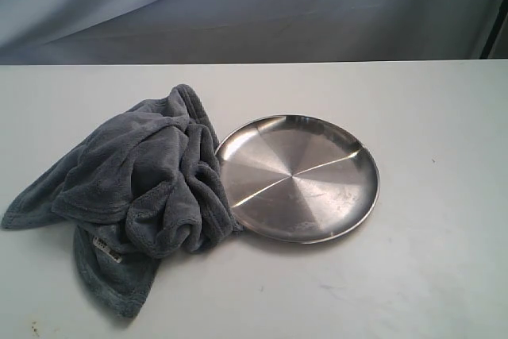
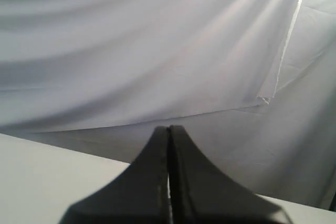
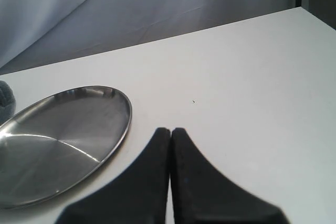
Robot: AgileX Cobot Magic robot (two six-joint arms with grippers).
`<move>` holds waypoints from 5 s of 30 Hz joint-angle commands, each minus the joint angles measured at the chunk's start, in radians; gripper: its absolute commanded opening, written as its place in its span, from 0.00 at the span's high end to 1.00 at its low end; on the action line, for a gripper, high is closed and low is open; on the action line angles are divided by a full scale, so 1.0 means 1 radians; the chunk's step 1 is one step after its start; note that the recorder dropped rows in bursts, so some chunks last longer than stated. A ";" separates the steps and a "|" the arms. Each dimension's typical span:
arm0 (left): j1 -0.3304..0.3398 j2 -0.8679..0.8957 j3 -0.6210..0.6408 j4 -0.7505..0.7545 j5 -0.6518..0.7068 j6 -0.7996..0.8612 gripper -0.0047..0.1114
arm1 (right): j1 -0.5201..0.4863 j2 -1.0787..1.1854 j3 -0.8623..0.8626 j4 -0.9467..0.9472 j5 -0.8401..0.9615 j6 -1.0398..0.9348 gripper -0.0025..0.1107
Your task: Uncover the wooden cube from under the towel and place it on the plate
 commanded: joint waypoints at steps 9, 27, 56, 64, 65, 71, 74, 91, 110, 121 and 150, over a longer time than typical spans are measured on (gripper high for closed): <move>0.003 0.006 -0.262 0.101 0.382 0.130 0.96 | -0.003 -0.004 0.003 -0.015 -0.002 -0.001 0.98; 0.003 0.529 -0.452 -0.002 0.654 0.395 0.96 | -0.003 -0.004 0.003 -0.015 -0.002 -0.001 0.98; 0.003 1.212 -0.583 -0.194 0.747 0.542 0.96 | -0.003 -0.004 0.003 -0.015 -0.002 -0.001 0.98; -0.280 1.393 -0.585 -0.235 0.743 0.599 0.96 | -0.003 -0.004 0.003 -0.015 -0.002 -0.001 0.98; -0.314 1.412 -0.585 -0.235 0.743 0.592 0.96 | -0.003 -0.004 0.003 -0.015 -0.002 -0.001 0.98; -0.408 1.489 -0.585 -0.235 0.756 0.519 0.96 | -0.003 -0.004 0.003 -0.015 -0.002 -0.001 0.98; -0.429 1.492 -0.592 -0.246 0.756 0.519 0.96 | -0.003 -0.004 0.003 -0.015 -0.002 -0.001 0.98; -0.458 1.614 -0.967 -0.280 1.019 0.517 0.96 | -0.003 -0.004 0.003 -0.015 -0.002 -0.001 0.98; -0.458 1.852 -1.337 -0.283 1.019 0.487 0.96 | -0.003 -0.004 0.003 -0.015 -0.002 -0.001 0.98; -0.436 1.864 -1.376 -0.184 1.019 0.484 0.96 | -0.003 -0.004 0.003 -0.015 -0.002 -0.001 0.98; -0.080 1.858 -1.348 -0.081 1.019 0.436 0.96 | -0.003 -0.004 0.003 -0.015 -0.002 -0.001 0.98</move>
